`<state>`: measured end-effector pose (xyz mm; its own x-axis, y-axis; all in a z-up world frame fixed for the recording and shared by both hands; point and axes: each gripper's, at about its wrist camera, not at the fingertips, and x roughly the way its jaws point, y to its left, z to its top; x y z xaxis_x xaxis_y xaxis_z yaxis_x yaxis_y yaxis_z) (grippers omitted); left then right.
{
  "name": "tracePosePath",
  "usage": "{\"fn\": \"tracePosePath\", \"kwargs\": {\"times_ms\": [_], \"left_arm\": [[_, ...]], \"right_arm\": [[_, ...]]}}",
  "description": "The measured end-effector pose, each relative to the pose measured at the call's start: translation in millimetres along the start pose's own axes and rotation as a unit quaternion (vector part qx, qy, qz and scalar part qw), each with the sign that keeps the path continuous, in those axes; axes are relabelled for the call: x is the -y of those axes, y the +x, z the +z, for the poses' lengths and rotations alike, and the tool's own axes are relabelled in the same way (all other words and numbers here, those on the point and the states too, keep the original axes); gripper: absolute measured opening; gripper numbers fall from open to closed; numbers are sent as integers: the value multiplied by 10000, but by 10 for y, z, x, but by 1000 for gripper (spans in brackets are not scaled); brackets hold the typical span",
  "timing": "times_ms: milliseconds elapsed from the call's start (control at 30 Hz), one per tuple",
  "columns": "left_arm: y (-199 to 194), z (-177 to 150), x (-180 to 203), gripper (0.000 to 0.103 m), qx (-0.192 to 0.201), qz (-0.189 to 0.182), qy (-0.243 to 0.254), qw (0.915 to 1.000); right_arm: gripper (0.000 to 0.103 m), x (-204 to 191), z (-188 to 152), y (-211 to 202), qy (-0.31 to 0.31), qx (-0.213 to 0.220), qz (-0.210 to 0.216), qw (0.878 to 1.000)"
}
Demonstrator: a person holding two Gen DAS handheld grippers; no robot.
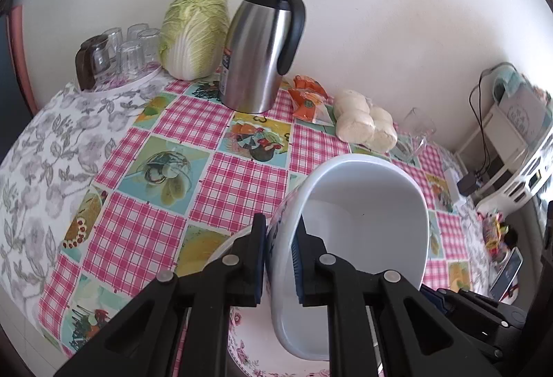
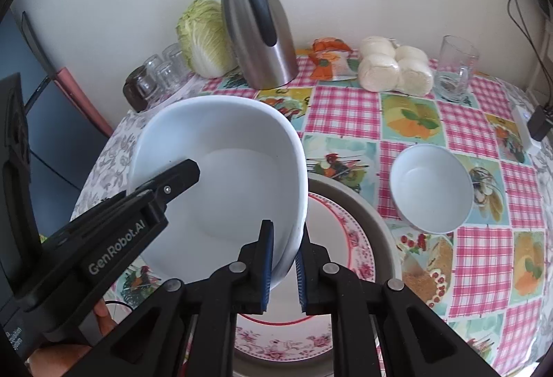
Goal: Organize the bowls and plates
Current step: 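Lift the square bowl with the right gripper and carry it over the basin, then lower the square bowl into the strawberry bowl inside the basin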
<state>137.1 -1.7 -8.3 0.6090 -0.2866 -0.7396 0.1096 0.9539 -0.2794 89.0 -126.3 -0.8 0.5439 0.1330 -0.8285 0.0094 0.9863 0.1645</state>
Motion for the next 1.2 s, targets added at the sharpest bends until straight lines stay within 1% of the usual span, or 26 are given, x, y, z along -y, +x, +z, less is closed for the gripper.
{"fn": "tracePosePath", "kwargs": {"times_ms": [133, 300, 433, 600, 733, 900, 1067, 1200], "left_arm": [[-9, -9, 81, 14, 42, 33, 94, 9999], [39, -26, 146, 14, -18, 18, 181, 9998], [43, -28, 138, 14, -31, -33, 140, 9999], [-11, -24, 126, 14, 36, 7, 151, 9999], [-49, -37, 177, 14, 42, 36, 261, 9996], [-110, -57, 232, 14, 64, -70, 316, 9995], [-78, -146, 311, 14, -133, -111, 414, 9990], [8, -220, 352, 14, -375, 1, 499, 9981]], "right_arm": [[13, 54, -1, -30, 83, 50, 41, 9999], [13, 80, 4, -54, 93, 81, -92, 9999], [13, 91, -2, -50, 111, 64, -84, 9999], [14, 66, -18, -57, 46, 103, 14, 9999], [14, 81, -43, -100, 45, 155, 9, 9999], [15, 154, -81, -184, 95, 209, 69, 9997], [15, 241, -153, -203, 164, 109, 62, 9998], [15, 297, -214, -134, 215, -75, 94, 9997]]}}
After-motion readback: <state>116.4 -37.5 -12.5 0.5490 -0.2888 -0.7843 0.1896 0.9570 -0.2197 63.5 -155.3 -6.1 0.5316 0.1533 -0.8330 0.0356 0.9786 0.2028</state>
